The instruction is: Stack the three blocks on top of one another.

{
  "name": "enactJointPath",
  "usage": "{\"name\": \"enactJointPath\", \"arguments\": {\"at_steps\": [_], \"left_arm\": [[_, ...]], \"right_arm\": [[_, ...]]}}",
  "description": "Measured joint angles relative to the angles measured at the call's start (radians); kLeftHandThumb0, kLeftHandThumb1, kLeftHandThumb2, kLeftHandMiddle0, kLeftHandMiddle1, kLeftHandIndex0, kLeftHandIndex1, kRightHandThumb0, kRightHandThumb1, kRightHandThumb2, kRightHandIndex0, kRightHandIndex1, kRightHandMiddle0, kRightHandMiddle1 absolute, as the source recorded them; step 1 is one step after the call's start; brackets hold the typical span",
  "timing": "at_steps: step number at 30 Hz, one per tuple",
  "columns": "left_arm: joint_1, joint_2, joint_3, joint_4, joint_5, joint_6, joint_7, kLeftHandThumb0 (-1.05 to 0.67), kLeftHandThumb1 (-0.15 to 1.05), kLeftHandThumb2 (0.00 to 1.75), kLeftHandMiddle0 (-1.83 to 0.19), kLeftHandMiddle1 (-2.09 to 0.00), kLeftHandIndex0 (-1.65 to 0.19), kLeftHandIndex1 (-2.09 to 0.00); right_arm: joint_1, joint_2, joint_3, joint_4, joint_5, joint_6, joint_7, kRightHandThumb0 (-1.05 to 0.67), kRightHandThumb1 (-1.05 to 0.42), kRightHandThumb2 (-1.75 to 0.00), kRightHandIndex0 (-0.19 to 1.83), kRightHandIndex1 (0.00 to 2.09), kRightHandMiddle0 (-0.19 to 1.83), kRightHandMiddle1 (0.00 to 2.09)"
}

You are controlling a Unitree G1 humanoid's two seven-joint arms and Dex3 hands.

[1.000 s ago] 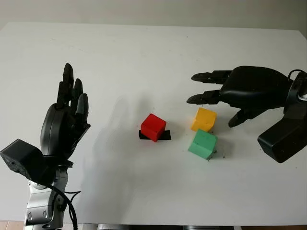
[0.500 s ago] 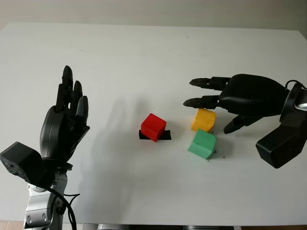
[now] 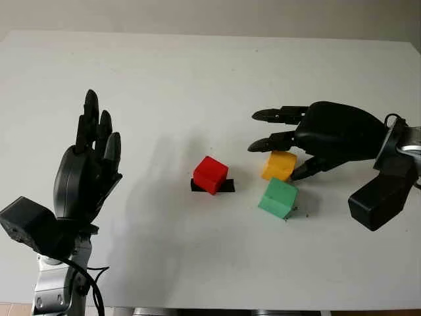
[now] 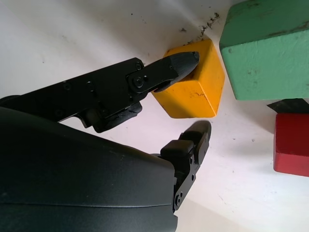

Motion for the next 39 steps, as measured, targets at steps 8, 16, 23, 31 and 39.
{"name": "enactJointPath", "arguments": {"at_steps": [8,16,23,31,39], "left_arm": [[0.000,0.005,0.000,0.000,0.000,-0.012,-0.001,-0.64,1.05,0.54,0.19,0.00,0.19,0.00],[0.000,0.004,-0.001,0.000,0.000,-0.012,0.005,-0.64,1.05,0.54,0.19,0.00,0.19,0.00],[0.000,0.001,-0.003,0.001,0.001,-0.016,0.007,-0.65,1.05,0.52,0.19,0.00,0.19,0.00],[0.001,-0.010,-0.011,-0.001,0.011,-0.015,0.020,-0.66,1.05,0.52,0.19,0.00,0.19,0.00],[0.016,-0.039,-0.044,-0.032,0.031,0.014,0.052,-0.66,1.05,0.55,0.19,0.00,0.19,0.00]], "right_arm": [[-0.021,0.001,0.010,0.005,-0.026,-0.017,-0.033,-0.40,-0.91,-0.05,0.33,0.07,0.47,1.35],[-0.036,0.001,0.013,0.009,-0.043,-0.020,-0.053,-0.37,-0.91,-0.06,0.34,0.07,0.47,1.42],[-0.115,0.004,0.016,0.000,-0.089,0.031,-0.062,-0.41,-0.86,-0.05,0.41,0.07,0.57,1.25],[-0.281,0.088,0.022,-0.047,0.043,0.164,0.183,-0.42,-0.85,-0.05,0.40,0.06,0.61,1.15],[-0.367,0.205,0.037,-0.087,0.215,0.277,0.437,-0.37,-0.87,-0.06,0.37,0.05,0.50,1.28]]}}
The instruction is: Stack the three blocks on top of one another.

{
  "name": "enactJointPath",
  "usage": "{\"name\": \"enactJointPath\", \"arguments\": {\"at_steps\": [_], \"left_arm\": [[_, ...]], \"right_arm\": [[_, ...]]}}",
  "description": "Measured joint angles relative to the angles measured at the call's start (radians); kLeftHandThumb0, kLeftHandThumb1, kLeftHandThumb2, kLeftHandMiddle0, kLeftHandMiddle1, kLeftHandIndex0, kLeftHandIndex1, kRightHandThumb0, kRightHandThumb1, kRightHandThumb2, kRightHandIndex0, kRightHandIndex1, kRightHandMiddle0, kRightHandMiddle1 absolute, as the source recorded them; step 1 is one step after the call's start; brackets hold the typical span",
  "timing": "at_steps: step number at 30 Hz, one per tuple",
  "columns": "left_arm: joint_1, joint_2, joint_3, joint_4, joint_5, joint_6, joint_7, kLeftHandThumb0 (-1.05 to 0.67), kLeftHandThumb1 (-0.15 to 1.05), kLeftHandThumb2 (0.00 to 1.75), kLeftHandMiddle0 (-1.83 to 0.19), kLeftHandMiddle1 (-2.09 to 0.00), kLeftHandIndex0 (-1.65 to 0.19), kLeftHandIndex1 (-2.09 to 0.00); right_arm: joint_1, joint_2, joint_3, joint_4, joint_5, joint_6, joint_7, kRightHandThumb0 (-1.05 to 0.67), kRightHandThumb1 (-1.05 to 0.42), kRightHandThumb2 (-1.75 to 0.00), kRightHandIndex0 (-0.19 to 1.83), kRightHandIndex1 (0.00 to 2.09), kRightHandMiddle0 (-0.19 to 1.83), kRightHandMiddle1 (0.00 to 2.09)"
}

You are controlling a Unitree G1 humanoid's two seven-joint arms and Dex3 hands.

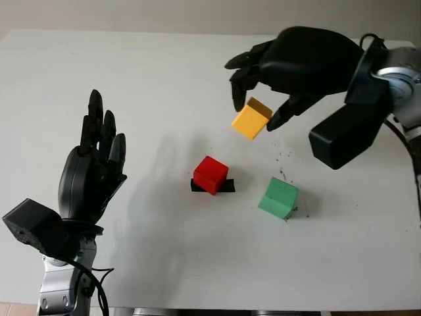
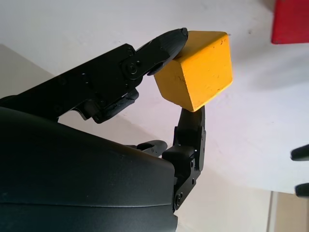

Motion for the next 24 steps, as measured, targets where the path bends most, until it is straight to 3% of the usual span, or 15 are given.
{"name": "enactJointPath", "arguments": {"at_steps": [6,14,18,24], "left_arm": [[0.013,-0.027,-0.033,-0.033,0.027,0.010,0.029,-0.66,1.05,0.57,0.19,0.00,0.19,0.00],[0.023,-0.048,-0.064,-0.037,0.071,0.002,0.057,-0.67,1.05,0.58,0.19,0.00,0.19,0.00],[0.024,-0.065,-0.071,-0.046,0.078,0.012,0.077,-0.69,1.05,0.56,0.19,0.00,0.19,0.00],[0.024,-0.067,-0.074,-0.046,0.082,0.012,0.081,-0.67,1.05,0.55,0.19,0.00,0.19,0.00]], "right_arm": [[-0.017,0.055,0.026,-0.046,0.078,0.025,0.131,-0.39,-0.88,-0.05,0.35,0.04,0.52,1.26],[-0.017,0.076,0.053,-0.074,0.080,-0.001,0.152,-0.39,-0.91,-0.06,0.41,0.07,0.55,1.23],[-0.017,0.085,0.083,-0.077,0.045,-0.049,0.153,-0.40,-0.97,-0.06,0.41,0.06,0.46,1.46],[-0.017,0.102,0.109,-0.053,-0.004,-0.108,0.106,-0.38,-0.97,-0.05,0.44,0.08,0.46,1.53]]}}
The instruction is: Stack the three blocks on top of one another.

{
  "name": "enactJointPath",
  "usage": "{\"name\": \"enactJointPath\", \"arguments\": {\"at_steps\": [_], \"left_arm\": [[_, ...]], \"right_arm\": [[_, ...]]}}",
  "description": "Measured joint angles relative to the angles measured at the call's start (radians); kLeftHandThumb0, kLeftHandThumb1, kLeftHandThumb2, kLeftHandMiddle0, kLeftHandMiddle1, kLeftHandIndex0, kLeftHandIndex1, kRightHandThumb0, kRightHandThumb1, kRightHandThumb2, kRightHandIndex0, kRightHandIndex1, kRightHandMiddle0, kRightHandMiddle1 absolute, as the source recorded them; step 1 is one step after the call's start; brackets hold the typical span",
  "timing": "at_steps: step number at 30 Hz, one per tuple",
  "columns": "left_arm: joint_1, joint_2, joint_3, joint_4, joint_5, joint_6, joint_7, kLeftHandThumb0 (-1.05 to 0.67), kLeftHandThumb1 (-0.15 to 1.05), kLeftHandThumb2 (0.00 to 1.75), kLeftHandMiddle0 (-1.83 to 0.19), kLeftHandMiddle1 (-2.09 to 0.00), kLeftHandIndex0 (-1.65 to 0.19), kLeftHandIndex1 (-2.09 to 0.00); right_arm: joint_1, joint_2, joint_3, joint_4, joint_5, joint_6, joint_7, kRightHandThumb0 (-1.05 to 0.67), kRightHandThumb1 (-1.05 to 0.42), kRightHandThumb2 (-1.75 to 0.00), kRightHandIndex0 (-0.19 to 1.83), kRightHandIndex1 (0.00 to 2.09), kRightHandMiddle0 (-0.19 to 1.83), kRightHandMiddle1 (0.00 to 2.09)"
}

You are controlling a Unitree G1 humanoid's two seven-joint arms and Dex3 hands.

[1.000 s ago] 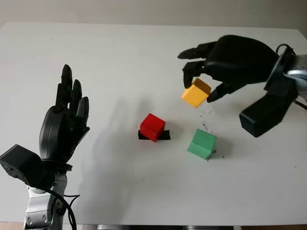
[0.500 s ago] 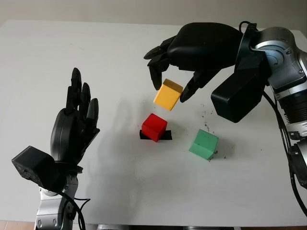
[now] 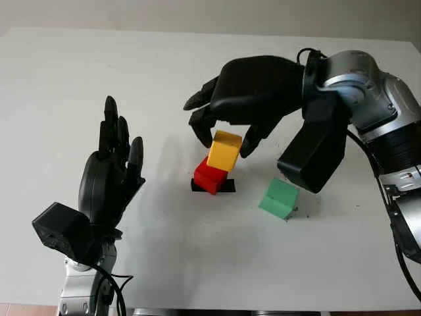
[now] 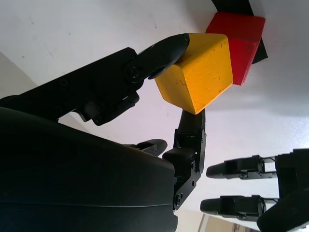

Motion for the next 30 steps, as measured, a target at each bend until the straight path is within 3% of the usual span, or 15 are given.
{"name": "enactJointPath", "arguments": {"at_steps": [7,12,18,30], "left_arm": [[0.000,0.001,0.002,0.000,-0.014,0.000,-0.011,-0.67,1.05,0.55,0.19,0.00,0.19,0.00],[0.000,0.004,0.007,0.000,-0.016,-0.003,-0.017,-0.67,1.05,0.55,0.19,0.00,0.19,0.00],[0.000,0.005,0.009,0.000,-0.011,-0.005,-0.020,-0.67,1.05,0.57,0.19,0.00,0.19,0.00],[0.000,0.006,0.012,0.001,-0.013,-0.006,-0.023,-0.67,1.05,0.56,0.19,0.00,0.19,0.00]], "right_arm": [[-0.002,0.030,0.012,0.015,-0.029,-0.004,-0.014,-0.42,-0.90,-0.04,0.42,0.06,0.51,1.47],[-0.027,0.054,0.034,0.023,-0.052,0.009,-0.008,-0.44,-0.94,-0.06,0.41,0.06,0.50,1.41],[-0.035,0.067,0.040,0.030,-0.059,0.018,-0.008,-0.42,-0.97,-0.06,0.38,0.04,0.35,1.46],[-0.036,0.074,0.043,0.025,-0.009,0.049,0.068,-0.39,-0.95,-0.05,0.35,0.04,0.45,1.46]]}}
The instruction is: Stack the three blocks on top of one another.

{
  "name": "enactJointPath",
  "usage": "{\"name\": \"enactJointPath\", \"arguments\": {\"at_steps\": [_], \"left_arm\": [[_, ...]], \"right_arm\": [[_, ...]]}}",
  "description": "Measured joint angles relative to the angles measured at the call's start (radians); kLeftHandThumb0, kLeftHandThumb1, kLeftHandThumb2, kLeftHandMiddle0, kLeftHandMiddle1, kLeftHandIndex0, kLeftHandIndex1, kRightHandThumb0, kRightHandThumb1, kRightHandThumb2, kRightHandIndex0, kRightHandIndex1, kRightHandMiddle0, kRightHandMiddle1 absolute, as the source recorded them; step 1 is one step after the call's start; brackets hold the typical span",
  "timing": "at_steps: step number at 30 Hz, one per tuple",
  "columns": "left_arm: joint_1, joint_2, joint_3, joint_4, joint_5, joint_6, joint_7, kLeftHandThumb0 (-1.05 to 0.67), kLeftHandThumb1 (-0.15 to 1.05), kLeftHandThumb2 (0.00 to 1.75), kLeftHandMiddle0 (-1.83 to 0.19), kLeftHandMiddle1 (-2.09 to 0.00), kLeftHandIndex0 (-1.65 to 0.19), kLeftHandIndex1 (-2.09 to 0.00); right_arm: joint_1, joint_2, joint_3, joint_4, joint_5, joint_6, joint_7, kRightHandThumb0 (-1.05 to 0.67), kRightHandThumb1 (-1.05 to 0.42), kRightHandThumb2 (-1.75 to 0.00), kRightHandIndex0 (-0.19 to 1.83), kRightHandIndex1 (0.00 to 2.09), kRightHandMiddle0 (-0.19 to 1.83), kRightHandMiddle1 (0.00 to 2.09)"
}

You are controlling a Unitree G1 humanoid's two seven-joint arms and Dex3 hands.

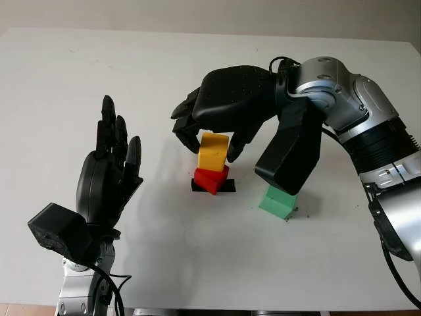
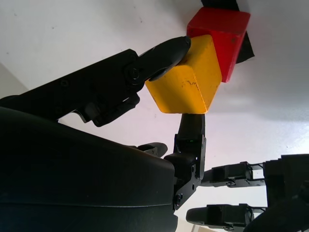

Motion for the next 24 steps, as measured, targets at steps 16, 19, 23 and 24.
{"name": "enactJointPath", "arguments": {"at_steps": [16,19,23,24], "left_arm": [[0.000,0.001,0.001,0.012,0.003,-0.002,0.003,-0.69,1.05,0.54,0.19,0.00,0.19,0.00],[0.000,0.001,0.001,0.012,0.007,-0.002,0.005,-0.69,1.05,0.54,0.19,0.00,0.19,0.00],[0.000,0.001,0.000,0.012,0.009,-0.002,0.006,-0.69,1.05,0.55,0.19,0.00,0.19,0.00],[0.000,0.001,0.000,0.012,0.011,-0.002,0.006,-0.69,1.05,0.55,0.19,0.00,0.19,0.00]], "right_arm": [[0.001,0.001,0.000,0.004,0.059,-0.005,0.059,-0.38,-0.99,-0.06,0.34,0.04,0.43,1.43],[0.001,0.001,0.000,0.004,0.059,-0.007,0.051,-0.39,-0.99,-0.06,0.33,0.04,0.40,1.44],[0.002,0.001,0.001,0.004,0.059,0.005,0.061,-0.39,-0.98,-0.05,0.30,0.03,0.38,1.45],[0.002,0.001,0.001,0.004,0.059,0.009,0.066,-0.38,-0.98,-0.05,0.29,0.03,0.37,1.43]]}}
